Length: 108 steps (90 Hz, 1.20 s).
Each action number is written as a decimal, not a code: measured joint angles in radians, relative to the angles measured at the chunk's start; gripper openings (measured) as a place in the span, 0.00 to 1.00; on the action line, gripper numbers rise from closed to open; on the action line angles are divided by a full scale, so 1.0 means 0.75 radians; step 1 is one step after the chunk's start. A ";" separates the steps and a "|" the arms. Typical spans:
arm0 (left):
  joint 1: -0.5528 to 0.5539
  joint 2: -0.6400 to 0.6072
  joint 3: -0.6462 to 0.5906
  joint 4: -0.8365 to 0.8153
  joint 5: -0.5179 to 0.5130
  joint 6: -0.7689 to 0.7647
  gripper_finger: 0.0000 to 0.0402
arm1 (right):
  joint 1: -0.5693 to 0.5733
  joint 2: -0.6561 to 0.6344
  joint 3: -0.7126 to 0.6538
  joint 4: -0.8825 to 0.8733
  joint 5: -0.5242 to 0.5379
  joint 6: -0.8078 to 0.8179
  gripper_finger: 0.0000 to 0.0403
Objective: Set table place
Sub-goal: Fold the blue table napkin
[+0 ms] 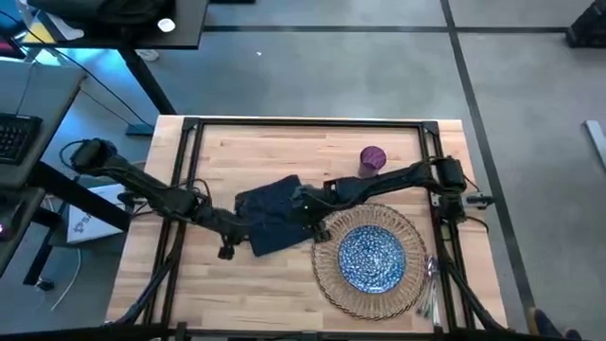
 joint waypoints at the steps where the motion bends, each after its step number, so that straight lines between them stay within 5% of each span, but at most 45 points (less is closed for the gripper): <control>1: -0.007 0.009 -0.001 0.008 0.000 0.007 0.21 | 0.004 0.001 -0.004 -0.010 0.000 0.001 0.39; 44: -0.171 0.447 0.000 0.335 -0.084 0.084 0.31 | 0.135 0.007 -0.056 0.046 0.164 0.130 0.49; 82: -0.206 0.502 0.002 0.349 -0.203 -0.186 0.31 | 0.143 0.009 -0.055 0.069 0.241 0.180 0.49; 95: -0.207 0.512 0.004 0.329 -0.221 -0.337 0.25 | 0.148 0.000 -0.055 0.064 0.244 0.237 0.49; 108: -0.230 0.500 0.004 0.313 -0.244 -0.496 0.06 | 0.181 -0.039 -0.054 0.041 0.266 0.210 0.49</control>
